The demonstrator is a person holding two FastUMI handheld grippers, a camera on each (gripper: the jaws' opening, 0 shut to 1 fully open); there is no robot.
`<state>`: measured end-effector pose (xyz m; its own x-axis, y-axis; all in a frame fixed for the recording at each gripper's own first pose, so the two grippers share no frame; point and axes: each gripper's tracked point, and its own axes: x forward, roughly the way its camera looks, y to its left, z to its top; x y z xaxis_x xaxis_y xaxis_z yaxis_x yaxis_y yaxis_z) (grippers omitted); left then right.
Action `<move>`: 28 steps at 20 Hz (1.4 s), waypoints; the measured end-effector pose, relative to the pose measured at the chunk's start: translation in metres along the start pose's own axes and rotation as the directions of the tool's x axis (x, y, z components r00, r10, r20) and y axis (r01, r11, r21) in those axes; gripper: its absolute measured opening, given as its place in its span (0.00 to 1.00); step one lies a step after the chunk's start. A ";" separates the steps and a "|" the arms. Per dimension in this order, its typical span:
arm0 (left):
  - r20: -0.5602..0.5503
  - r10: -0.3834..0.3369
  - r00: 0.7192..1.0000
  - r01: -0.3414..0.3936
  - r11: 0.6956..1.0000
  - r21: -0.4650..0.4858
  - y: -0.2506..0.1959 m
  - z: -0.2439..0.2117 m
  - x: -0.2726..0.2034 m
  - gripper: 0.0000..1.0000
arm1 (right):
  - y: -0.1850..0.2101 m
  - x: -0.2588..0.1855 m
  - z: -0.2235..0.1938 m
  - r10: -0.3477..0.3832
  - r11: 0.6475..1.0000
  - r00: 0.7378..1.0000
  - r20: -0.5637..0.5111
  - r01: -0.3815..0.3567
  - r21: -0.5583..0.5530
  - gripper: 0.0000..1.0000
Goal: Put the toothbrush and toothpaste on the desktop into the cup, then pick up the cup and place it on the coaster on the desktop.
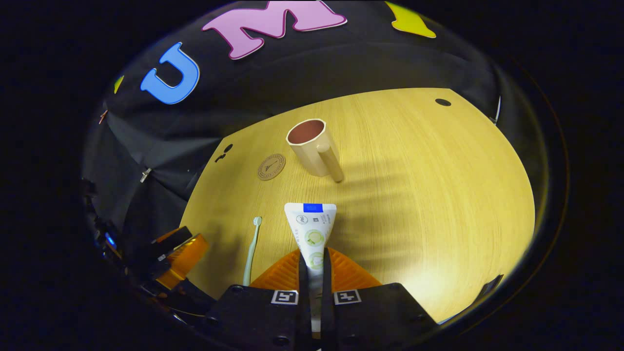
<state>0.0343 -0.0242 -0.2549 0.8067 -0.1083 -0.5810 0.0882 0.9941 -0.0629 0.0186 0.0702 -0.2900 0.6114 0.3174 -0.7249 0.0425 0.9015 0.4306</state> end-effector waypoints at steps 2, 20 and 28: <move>-0.065 -0.008 0.998 0.008 1.000 -0.004 -0.005 -0.019 0.018 0.94 | -0.004 -0.009 0.003 -0.004 1.000 1.000 0.013 0.004 0.007 0.11; -0.222 0.030 0.975 0.000 0.991 0.135 -0.015 -0.082 0.080 0.35 | -0.065 -0.051 -0.013 -0.059 0.989 0.998 0.038 0.053 0.134 0.11; -0.263 -0.068 0.962 0.082 0.996 0.040 -0.018 -0.069 0.072 0.06 | -0.069 -0.054 -0.005 -0.013 0.987 0.996 0.084 -0.001 0.159 0.12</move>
<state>0.0508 -0.0500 -0.3513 0.6162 -0.1721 -0.7685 0.1773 0.9811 -0.0776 -0.0215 -0.0080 -0.2833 0.6753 0.2800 -0.6824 0.1670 0.8431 0.5112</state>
